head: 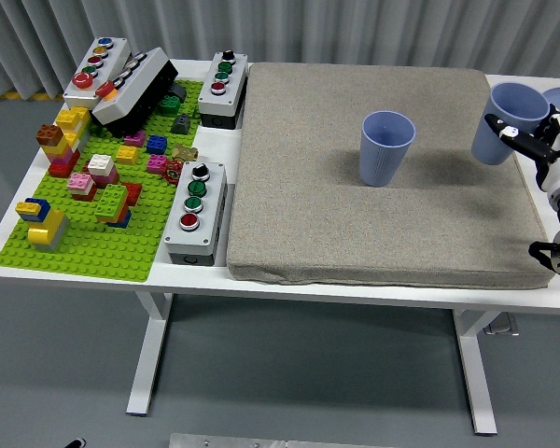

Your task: Pick cup pour cup place

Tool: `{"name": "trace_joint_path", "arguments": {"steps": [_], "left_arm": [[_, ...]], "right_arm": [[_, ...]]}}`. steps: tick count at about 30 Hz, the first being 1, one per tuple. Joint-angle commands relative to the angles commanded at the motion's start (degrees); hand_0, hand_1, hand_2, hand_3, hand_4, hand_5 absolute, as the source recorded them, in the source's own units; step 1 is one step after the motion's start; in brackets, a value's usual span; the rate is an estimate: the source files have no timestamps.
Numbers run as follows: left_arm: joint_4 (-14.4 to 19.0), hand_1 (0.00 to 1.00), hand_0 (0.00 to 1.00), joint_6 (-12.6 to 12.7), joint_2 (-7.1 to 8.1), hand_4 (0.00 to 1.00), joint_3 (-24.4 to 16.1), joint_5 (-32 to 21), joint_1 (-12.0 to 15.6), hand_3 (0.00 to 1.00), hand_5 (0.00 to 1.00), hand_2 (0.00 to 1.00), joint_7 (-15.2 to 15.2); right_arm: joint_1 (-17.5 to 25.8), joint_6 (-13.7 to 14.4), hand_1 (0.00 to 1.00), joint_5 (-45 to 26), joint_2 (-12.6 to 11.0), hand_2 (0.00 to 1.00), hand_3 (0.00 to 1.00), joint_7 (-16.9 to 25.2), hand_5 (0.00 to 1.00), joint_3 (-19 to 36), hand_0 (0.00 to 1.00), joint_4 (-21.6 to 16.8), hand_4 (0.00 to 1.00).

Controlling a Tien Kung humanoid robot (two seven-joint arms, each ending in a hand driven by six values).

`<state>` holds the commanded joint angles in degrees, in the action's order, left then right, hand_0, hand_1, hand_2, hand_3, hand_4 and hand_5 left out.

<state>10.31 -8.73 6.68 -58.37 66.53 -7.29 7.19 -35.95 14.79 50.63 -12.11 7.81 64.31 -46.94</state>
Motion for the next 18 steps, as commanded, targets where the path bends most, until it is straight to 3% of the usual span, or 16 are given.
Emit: {"name": "trace_joint_path", "arguments": {"steps": [8, 18], "left_arm": [[0.0, 0.754, 0.809, -0.07, 0.08, 0.525, 0.47, -0.2, -0.12, 0.72, 0.998, 0.817, -0.05], [0.0, 0.753, 0.809, -0.16, 0.19, 0.523, 0.92, -0.37, -0.23, 0.721, 0.997, 0.817, -0.04]], "right_arm": [[0.66, 1.56, 0.646, 0.13, 0.91, 0.519, 0.589, 2.98, 0.245, -2.66, 0.773, 1.81, 0.749], [0.01, -0.6, 0.654, -4.78, 1.8, 0.521, 0.591, 9.39, 0.227, -7.55, 0.779, 5.54, 0.751]]}}
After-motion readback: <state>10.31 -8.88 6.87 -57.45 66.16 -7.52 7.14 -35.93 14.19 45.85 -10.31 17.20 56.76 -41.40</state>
